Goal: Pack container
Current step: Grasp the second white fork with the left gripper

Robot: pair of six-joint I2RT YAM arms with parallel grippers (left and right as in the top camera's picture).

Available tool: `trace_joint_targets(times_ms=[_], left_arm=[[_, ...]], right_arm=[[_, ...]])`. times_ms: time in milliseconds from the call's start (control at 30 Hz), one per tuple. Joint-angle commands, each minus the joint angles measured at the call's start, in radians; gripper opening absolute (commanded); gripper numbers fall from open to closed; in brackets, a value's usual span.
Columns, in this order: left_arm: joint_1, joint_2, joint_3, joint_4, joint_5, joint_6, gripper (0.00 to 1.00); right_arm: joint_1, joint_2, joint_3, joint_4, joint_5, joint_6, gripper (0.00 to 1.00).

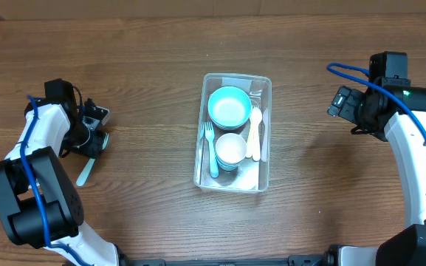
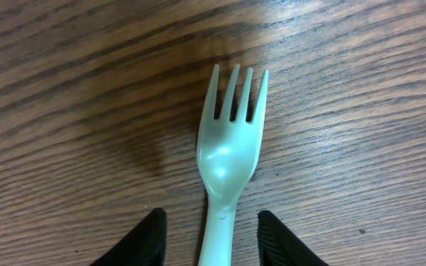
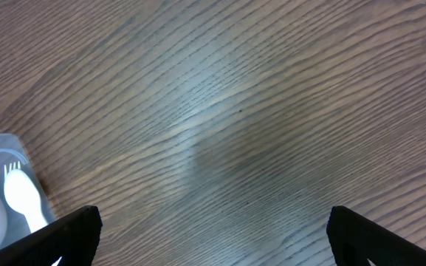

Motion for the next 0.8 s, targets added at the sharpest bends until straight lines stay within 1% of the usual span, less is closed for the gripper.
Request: trace_joint_targets(times_ms=[0, 133, 200, 400, 500, 600, 733, 767], left_arm=[[-0.001, 0.027, -0.026, 0.003, -0.005, 0.023, 0.43], [-0.001, 0.063, -0.037, 0.003, -0.005, 0.008, 0.45], [-0.001, 0.077, -0.037, 0.003, -0.005, 0.000, 0.44], [-0.003, 0.099, -0.032, 0.003, -0.005, -0.007, 0.24], [-0.008, 0.098, -0.018, 0.001, -0.005, -0.030, 0.24], [-0.024, 0.098, 0.015, -0.020, -0.005, -0.045, 0.17], [-0.061, 0.098, 0.082, -0.064, -0.005, -0.053, 0.12], [-0.068, 0.098, 0.092, -0.072, -0.006, -0.055, 0.08]], right_arm=[[0.000, -0.024, 0.022, 0.002, 0.008, -0.003, 1.00], [0.000, -0.024, 0.022, 0.002, 0.008, -0.003, 1.00], [0.000, -0.024, 0.022, 0.002, 0.008, -0.003, 1.00], [0.000, -0.024, 0.022, 0.002, 0.008, -0.003, 1.00], [0.000, -0.024, 0.022, 0.002, 0.008, -0.003, 1.00], [0.000, -0.024, 0.022, 0.002, 0.008, -0.003, 1.00], [0.000, -0.024, 0.022, 0.002, 0.008, -0.003, 1.00], [0.000, -0.024, 0.022, 0.002, 0.008, -0.003, 1.00]])
